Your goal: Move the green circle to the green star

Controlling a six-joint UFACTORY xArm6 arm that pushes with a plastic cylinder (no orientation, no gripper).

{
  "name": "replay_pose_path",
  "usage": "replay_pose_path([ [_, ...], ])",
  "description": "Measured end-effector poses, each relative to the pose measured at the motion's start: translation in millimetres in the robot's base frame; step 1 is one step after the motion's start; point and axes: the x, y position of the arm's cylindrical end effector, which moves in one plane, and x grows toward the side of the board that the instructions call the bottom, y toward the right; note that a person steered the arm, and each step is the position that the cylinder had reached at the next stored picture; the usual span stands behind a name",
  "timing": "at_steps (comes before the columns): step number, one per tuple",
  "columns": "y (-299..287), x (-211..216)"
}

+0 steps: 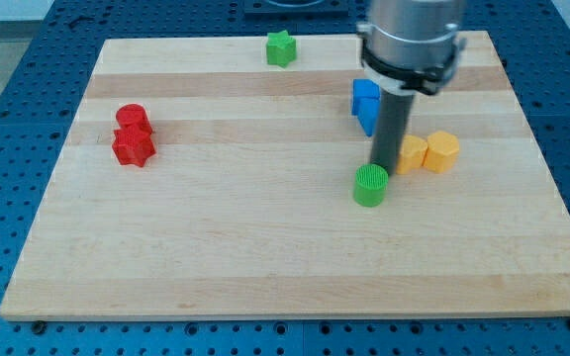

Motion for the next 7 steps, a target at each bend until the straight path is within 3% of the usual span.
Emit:
replay_pose_path([
  [1,33,6],
  [2,14,17],
  [4,-87,21],
  [5,-75,29],
  [7,-108,43],
])
